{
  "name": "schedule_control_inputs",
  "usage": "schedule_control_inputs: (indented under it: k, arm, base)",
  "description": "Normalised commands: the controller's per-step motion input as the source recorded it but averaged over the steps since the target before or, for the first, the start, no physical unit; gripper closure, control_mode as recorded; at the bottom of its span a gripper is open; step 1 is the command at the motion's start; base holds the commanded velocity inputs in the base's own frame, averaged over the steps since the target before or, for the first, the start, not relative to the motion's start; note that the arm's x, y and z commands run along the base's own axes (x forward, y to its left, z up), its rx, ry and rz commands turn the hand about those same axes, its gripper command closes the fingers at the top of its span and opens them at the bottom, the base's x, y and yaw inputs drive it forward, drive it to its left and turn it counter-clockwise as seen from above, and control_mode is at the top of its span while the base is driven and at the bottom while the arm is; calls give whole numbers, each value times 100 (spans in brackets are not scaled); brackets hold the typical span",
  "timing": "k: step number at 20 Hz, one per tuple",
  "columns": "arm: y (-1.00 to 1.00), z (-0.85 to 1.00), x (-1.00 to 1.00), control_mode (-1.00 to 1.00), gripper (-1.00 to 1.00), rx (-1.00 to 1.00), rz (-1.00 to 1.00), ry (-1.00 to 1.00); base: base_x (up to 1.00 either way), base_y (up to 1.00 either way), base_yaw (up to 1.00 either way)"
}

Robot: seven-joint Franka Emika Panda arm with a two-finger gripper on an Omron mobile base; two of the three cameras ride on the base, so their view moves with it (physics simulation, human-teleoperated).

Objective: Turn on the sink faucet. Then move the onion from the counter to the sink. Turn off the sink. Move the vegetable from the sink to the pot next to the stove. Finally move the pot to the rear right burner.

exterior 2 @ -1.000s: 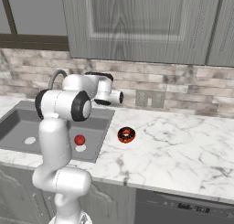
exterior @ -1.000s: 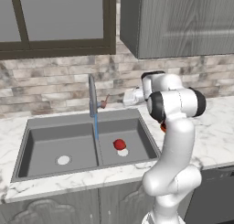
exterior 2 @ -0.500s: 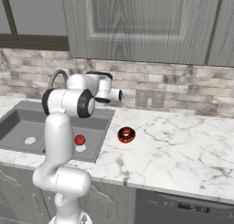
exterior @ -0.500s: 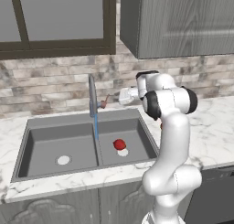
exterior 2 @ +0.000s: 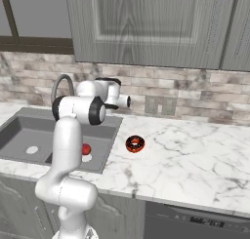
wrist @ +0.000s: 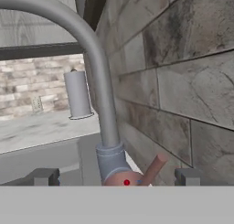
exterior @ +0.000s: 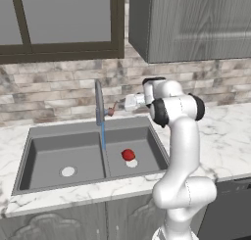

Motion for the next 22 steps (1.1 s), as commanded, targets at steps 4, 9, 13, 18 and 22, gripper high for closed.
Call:
schedule_control_inputs:
  k: [4,9,13,18,22]
  arm:
    - [7,-10,27,-100,-100,1,1,0]
    - [10,0,1,-100,-100,0,4,0]
    - [16,0,0,-100,-100,0,5,0]
    - [20,0,0,-100,-100,0,5,0]
    - [21,0,0,-100,-100,0,4,0]
  base:
    - [0,0,0]
    - [0,0,0]
    - [0,0,0]
    - [0,0,0]
    - [0,0,0]
